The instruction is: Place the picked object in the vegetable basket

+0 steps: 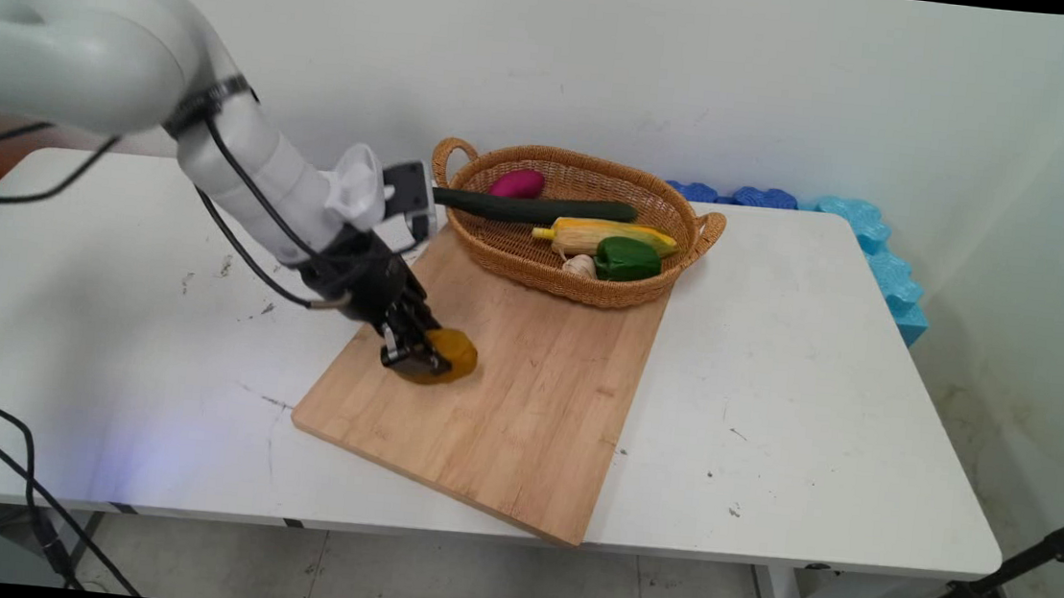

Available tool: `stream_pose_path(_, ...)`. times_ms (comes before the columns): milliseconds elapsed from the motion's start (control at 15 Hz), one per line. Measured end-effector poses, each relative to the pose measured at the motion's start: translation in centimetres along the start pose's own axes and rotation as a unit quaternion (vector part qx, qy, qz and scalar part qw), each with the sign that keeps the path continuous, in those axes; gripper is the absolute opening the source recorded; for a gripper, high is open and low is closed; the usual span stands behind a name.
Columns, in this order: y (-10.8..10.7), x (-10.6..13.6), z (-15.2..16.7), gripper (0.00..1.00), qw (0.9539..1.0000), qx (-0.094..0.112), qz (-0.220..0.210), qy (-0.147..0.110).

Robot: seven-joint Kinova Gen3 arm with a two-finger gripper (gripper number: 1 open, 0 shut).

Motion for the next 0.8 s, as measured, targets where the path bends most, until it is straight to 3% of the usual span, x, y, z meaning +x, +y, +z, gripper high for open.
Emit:
stream_pose_path(400,-1.4,3.8,-6.3,0.00,0.9994,0.002,0.000,0.035)
stream_pose_path(800,-6.1,8.1,-8.5,0.00,0.9970,0.045,-0.002,0.063)
